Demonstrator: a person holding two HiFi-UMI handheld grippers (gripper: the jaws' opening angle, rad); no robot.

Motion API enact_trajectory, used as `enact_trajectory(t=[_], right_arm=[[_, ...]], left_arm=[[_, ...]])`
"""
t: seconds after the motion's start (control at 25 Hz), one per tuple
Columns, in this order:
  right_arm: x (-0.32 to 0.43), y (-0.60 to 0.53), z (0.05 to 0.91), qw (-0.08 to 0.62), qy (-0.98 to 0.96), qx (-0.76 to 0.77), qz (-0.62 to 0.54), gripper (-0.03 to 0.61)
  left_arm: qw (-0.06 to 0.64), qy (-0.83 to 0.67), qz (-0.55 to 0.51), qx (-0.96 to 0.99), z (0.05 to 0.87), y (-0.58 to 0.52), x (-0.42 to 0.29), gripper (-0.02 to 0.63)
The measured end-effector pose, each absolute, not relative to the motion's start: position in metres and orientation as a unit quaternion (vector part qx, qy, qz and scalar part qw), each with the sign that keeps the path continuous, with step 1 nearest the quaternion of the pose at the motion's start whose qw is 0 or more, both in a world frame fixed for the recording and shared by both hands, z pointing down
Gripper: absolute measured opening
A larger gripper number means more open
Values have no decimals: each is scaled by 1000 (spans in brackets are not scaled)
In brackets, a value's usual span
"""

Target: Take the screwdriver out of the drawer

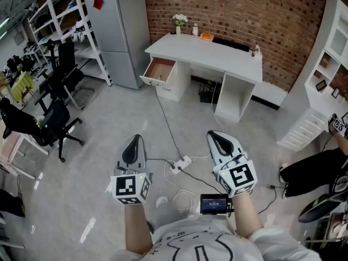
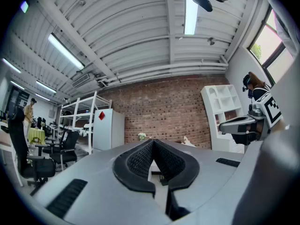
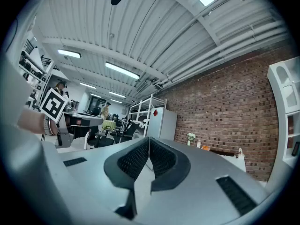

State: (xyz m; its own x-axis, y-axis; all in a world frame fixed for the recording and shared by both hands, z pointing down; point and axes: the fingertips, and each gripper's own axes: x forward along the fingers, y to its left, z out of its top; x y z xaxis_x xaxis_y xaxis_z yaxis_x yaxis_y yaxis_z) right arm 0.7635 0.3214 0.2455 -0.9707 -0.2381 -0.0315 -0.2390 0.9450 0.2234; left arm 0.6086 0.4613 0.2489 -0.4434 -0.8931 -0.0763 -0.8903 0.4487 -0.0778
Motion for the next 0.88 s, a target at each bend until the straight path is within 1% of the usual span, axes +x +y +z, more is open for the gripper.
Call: enact_trajectory(t=[0.28,0.44,0.88], right_arm=[[735,295,251,-2,986,-119,116,20],[706,278,256,-8,986,-124,114,20],[568,233,252,-9,984,-141,110,20]], left_arm=[[54,852,-11,-521,249,436,574,12],[51,847,-19,-529,255,417,545,12],[36,839,-19,-542,260,369,403,12]])
